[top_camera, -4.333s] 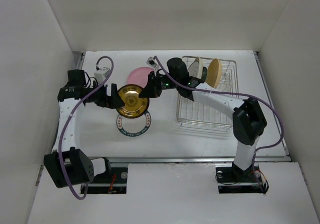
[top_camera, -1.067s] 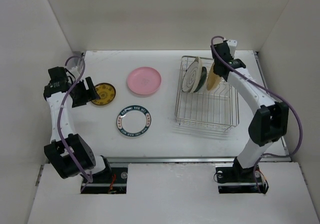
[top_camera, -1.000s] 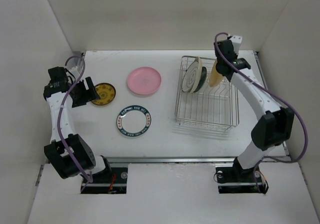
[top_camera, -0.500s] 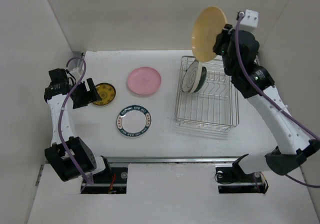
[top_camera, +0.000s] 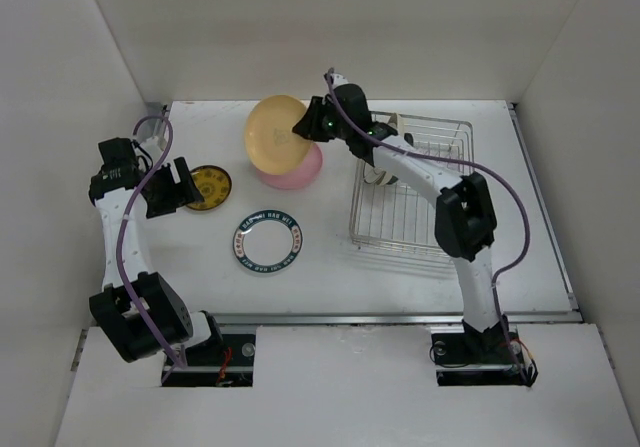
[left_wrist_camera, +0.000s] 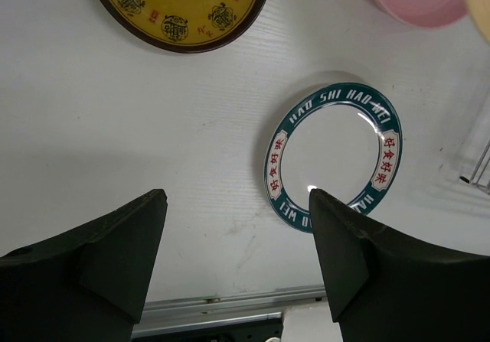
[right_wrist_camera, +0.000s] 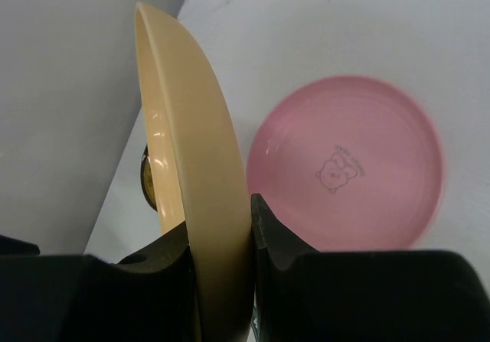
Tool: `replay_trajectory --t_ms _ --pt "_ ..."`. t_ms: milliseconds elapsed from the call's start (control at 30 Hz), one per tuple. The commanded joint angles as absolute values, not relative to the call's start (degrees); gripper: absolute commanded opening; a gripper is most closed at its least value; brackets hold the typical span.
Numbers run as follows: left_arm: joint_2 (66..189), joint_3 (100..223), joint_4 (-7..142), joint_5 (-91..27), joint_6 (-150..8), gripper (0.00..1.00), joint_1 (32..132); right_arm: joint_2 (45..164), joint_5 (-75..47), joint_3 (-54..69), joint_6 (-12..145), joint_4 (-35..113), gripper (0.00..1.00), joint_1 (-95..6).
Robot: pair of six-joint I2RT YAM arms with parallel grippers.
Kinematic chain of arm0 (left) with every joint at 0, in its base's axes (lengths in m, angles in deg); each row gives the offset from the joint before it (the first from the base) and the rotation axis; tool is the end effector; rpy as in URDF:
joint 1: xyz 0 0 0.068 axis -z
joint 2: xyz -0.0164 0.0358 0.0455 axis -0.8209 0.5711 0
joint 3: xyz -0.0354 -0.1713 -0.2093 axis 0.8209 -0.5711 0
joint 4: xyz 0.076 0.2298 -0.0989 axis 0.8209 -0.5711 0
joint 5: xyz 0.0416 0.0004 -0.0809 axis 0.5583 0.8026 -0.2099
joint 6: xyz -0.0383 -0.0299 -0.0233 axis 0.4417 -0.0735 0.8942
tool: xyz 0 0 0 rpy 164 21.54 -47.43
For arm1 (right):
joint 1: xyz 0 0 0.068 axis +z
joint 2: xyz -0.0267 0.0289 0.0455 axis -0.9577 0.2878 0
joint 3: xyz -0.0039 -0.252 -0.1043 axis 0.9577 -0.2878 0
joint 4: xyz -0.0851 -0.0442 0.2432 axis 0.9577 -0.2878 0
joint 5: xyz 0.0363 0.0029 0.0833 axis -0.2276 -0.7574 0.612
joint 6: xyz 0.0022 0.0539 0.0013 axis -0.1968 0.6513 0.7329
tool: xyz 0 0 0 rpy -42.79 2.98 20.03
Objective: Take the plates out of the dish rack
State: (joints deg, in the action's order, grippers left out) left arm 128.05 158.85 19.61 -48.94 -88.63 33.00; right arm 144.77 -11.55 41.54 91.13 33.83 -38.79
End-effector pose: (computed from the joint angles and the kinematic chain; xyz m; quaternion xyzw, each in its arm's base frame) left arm 0.2558 0.0881 0.3197 -0.0625 0.9228 -0.1222 0.3601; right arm 0.4201 0.2964 0.3158 -0.0759 0.7994 0.3837 0.4561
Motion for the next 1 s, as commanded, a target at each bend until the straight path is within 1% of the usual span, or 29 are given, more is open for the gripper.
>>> replay_trajectory --t_ms 0,100,200,333,533,767,833,867,967 --pt "127.9 158.0 19.7 -49.8 -89.6 0.72 33.0 145.6 -13.1 47.9 98.6 41.7 0.00 -37.6" --pt "128.4 158.0 19.7 -49.8 -90.1 0.72 33.0 151.4 -18.4 48.5 104.3 43.9 0.00 -37.6" --pt "128.9 158.0 19.7 -50.3 -90.1 0.72 33.0 155.2 -20.9 51.6 106.8 43.9 0.00 -37.6" --pt "129.4 157.4 19.7 -50.8 -90.1 0.72 33.0 160.3 -23.1 57.2 108.0 39.8 0.00 -37.6" --pt "129.5 157.4 19.7 -51.5 -90.7 0.73 33.0 161.9 -23.8 56.7 108.9 37.8 0.00 -37.6" --pt "130.6 157.4 19.7 -52.0 -91.2 0.73 33.0 160.8 -23.6 52.2 108.9 36.3 0.00 -37.1" --pt "130.6 157.4 19.7 -52.0 -91.2 0.73 33.0 160.8 -24.6 51.6 108.9 34.9 0.02 -37.1" --pt "130.6 157.4 19.7 -52.0 -91.2 0.73 33.0 160.8 -25.3 51.6 108.3 33.6 0.06 -37.1" --pt "130.6 157.4 19.7 -52.0 -91.2 0.73 33.0 160.8 -25.9 51.6 107.8 31.3 0.12 -37.1"
